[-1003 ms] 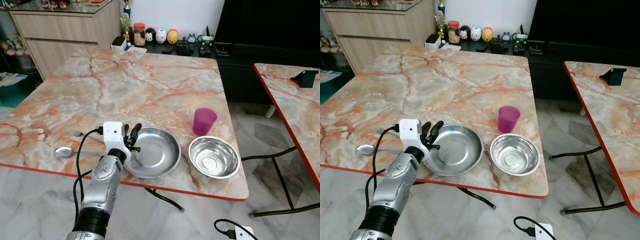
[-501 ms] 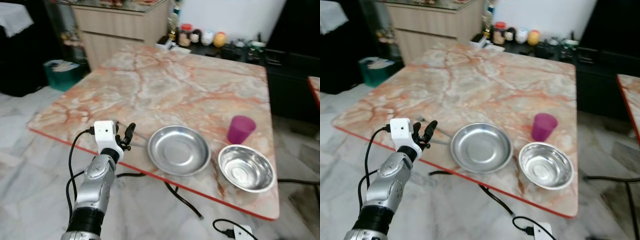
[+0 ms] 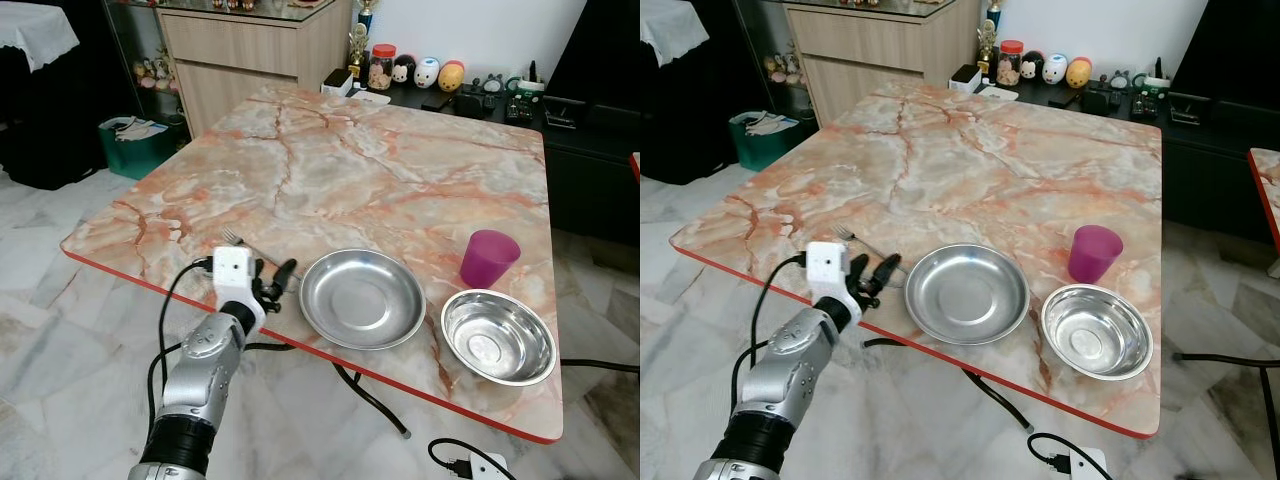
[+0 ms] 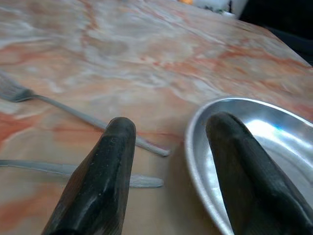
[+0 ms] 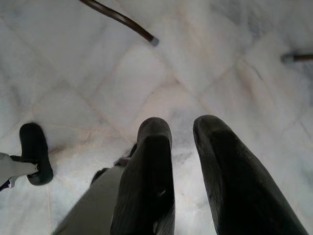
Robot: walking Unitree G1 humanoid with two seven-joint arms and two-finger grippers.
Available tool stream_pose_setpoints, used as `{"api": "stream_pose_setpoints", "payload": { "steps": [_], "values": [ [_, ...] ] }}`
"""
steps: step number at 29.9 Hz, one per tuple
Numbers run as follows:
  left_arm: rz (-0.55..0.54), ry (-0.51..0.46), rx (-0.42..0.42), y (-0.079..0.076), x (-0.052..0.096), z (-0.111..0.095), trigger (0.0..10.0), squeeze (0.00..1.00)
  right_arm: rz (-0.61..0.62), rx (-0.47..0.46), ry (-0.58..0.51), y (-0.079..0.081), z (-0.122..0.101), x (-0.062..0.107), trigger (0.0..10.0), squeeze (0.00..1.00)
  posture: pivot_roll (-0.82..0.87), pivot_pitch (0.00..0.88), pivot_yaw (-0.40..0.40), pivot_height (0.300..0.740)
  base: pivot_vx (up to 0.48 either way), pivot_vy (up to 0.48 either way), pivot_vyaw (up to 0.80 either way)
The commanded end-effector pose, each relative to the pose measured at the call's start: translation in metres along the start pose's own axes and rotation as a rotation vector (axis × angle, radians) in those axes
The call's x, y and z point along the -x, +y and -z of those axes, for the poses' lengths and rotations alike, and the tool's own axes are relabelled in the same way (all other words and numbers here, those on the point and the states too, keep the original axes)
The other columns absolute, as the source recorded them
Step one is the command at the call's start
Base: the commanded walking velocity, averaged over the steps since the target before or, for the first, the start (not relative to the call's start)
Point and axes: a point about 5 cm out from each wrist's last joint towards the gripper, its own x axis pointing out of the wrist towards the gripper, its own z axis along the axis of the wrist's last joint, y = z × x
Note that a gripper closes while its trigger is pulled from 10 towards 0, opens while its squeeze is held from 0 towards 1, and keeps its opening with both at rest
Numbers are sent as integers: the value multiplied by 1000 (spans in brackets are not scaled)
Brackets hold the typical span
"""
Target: Setting the table
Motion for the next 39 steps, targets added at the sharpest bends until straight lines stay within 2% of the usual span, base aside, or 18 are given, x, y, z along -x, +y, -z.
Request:
{"api": "stream_pose_setpoints", "payload": {
  "steps": [1,11,14,18,23,30,36,39],
  "values": [
    [22,-10,4,-3,-1,-5,10000,0,7,-18,13,-2,4,1,10000,0,120,0,-46,740,0,0,-631],
    [22,-15,5,0,-1,-8,10000,0,0,-9,17,0,4,1,10000,0,120,0,-38,740,0,0,-603],
    [-19,-38,-3,5,-2,-13,10000,0,-2,-8,15,0,4,1,10000,0,120,0,-36,740,0,0,-567],
    [-61,-78,13,10,-4,-21,10000,0,-6,-6,10,1,4,1,10000,0,121,0,-33,740,0,0,0],
    [-78,-49,52,11,-6,-20,10000,0,-9,16,4,1,2,0,10000,0,123,0,-34,740,0,0,0],
    [-103,26,24,12,-14,-18,10000,0,-10,15,6,1,2,0,10000,0,128,0,-42,740,0,0,0],
    [-106,10,27,14,-14,-19,10000,0,-10,16,4,0,2,0,10000,0,126,0,-43,740,0,0,0],
    [-120,-4,-7,18,-8,-14,10000,0,-4,-2,2,0,2,0,10000,0,125,0,-45,740,0,0,0]
  ]
}}
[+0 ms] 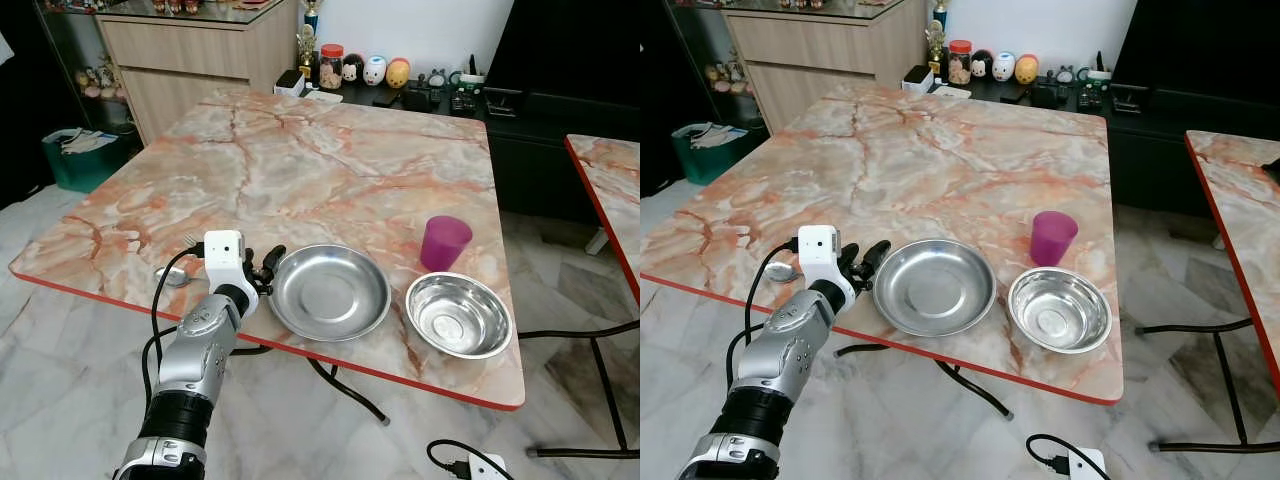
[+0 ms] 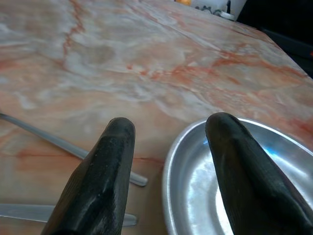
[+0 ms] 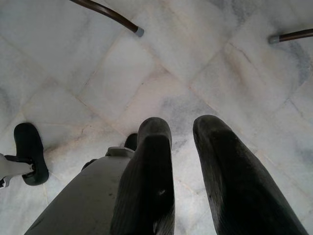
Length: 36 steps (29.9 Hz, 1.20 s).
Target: Setting the table
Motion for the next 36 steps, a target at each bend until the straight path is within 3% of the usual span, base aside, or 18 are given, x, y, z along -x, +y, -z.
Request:
{"api": "stream_pose_setpoints", "payload": {
  "steps": [1,12,23,36],
  "values": [
    [-9,2,-28,4,4,4,10000,0,5,-13,-2,-1,0,0,10000,0,125,0,-45,740,0,0,0],
    [14,-41,-38,-1,4,1,10000,0,-3,39,1,-1,0,0,10000,0,128,0,-48,740,0,298,-217],
    [45,-56,-16,-6,4,-2,10000,0,-12,-34,-8,0,0,0,10000,0,130,0,-47,740,0,87,-93],
    [96,-70,-29,-15,4,-3,10000,0,-11,-7,-11,0,-1,0,10000,0,129,0,-45,727,0,100,-116]
  ]
}}
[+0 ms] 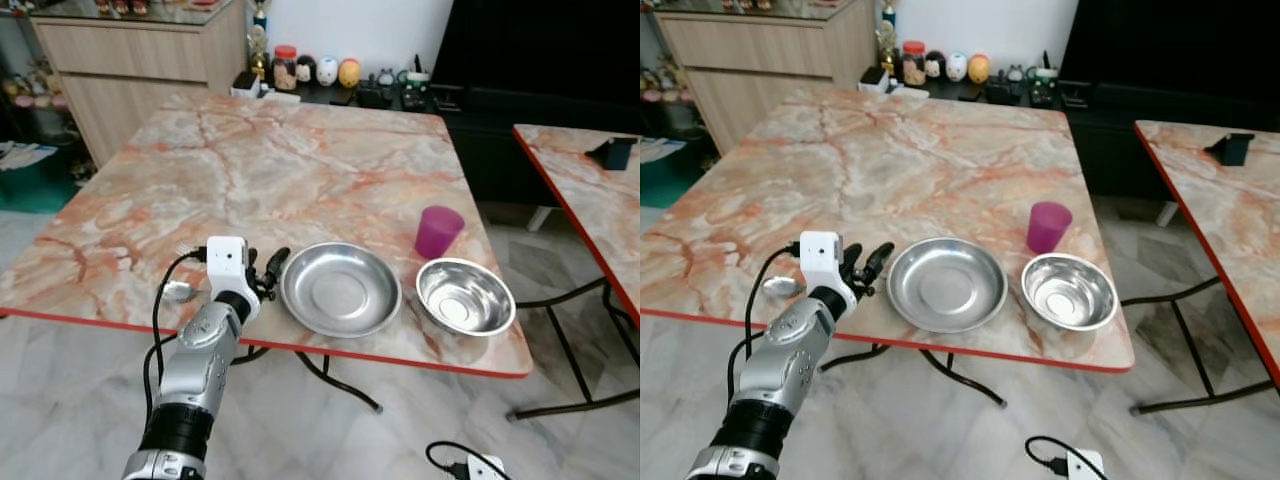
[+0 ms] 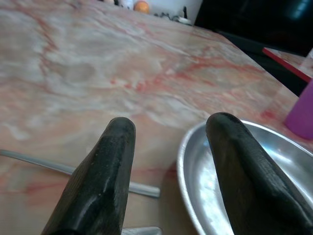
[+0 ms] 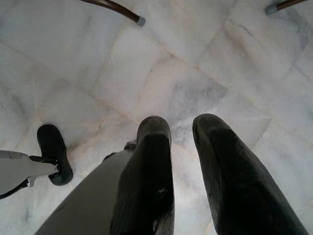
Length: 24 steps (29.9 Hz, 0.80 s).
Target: Setting the table
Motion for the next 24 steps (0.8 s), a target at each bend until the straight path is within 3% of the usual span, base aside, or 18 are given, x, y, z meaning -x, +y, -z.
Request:
{"api": "stream_pose_setpoints", "payload": {
  "steps": [1,6,11,24],
  "values": [
    [34,-11,5,-7,-1,-3,10000,0,9,0,-5,-3,-1,0,10000,0,129,0,-45,727,0,0,0],
    [61,16,17,-12,-1,-1,10000,0,7,0,-5,-3,-1,0,10000,0,135,0,-47,727,0,0,0],
    [60,143,114,-17,-1,11,10000,0,5,3,-3,-2,-1,0,10000,0,134,0,-44,727,0,0,0],
    [-80,158,107,-6,-6,4,10000,0,1,4,-2,-2,-1,0,10000,0,134,0,-40,727,0,0,0]
  ]
}}
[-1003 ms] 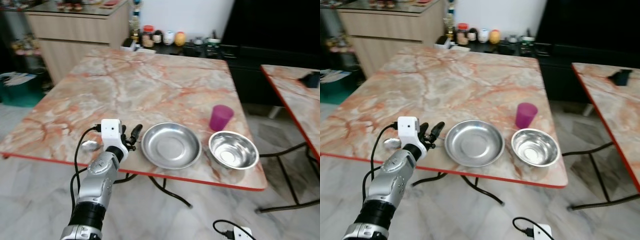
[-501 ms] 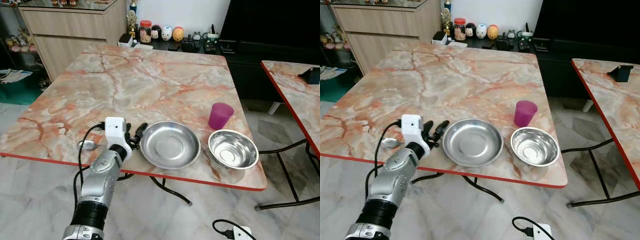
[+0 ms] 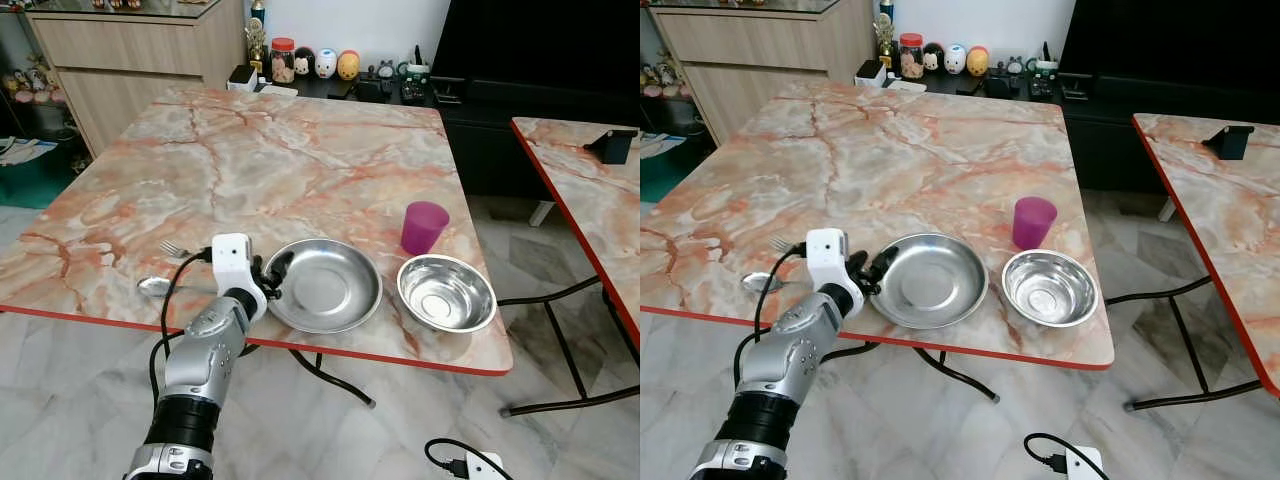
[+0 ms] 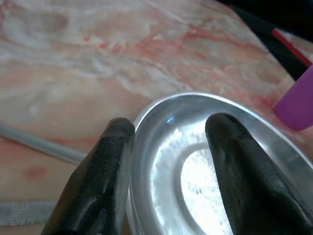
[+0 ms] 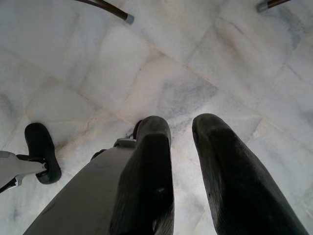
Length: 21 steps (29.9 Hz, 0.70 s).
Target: Setting the table
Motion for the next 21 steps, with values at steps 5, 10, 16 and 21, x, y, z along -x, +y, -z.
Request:
{"api": "stream_pose_setpoints", "payload": {
  "steps": [5,10,16,21],
  "values": [
    [-62,48,-9,5,-1,6,10000,0,1,2,4,-2,1,0,10000,0,135,0,-41,727,0,0,0],
    [-116,31,-8,9,-3,6,10000,0,1,2,3,-1,1,0,10000,0,129,0,-39,727,0,0,0],
    [-167,10,-2,15,-3,3,10000,0,0,4,3,-1,1,0,10000,0,130,0,-39,727,0,0,0],
    [-177,10,-6,18,-3,3,10000,0,-1,5,3,-2,1,0,10000,0,130,0,-39,727,0,0,0]
  ]
}}
